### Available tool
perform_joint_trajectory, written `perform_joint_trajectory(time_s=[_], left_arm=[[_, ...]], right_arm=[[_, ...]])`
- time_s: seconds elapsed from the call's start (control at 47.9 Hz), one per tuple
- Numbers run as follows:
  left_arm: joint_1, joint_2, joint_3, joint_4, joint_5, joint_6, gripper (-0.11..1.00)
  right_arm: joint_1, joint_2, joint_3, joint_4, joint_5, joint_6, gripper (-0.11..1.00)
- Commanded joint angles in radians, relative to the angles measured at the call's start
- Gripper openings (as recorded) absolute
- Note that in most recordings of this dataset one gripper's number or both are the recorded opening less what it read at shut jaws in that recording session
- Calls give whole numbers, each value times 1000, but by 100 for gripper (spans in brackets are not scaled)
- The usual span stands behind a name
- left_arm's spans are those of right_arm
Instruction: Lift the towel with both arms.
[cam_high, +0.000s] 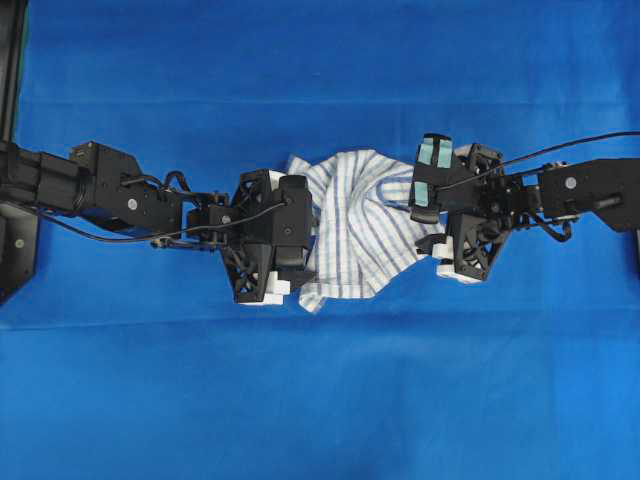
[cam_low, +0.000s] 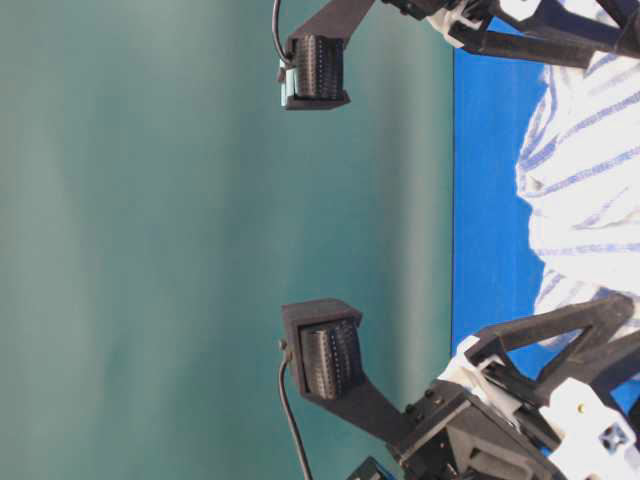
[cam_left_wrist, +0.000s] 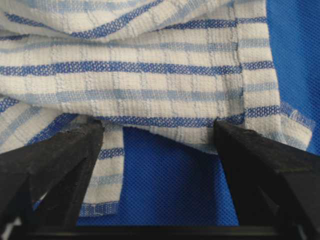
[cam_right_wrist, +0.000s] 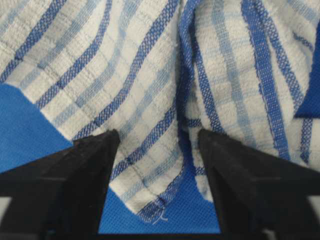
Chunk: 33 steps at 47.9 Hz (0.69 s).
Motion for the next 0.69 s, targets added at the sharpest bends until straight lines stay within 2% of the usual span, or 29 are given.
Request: perform_joint_trajectory(time_s=[0.0,0.104,0.23,0.313,0.522,0.669], left_arm=[[-2,-12,-21,-6,-9,0,81],[-2,-6,-23,-6,2,2,54],[-2,-9,-17,-6,26,3,19],[-2,-12,-12,-6,40,3,2],[-2,-71,0,-6,87,3,2],[-2,-196,0,-6,176,3,2]], right_arm=[[-5,-11,-5,-3,-6,-2,62],[-3,-11,-5,-5,-5,-12,41],[-5,-12,-3,-5,-5,-14,5],[-5,-15,0,-3,-8,-14,2],[-3,-54,-9,2,0,3,2],[-5,-149,-23,14,41,3,2]])
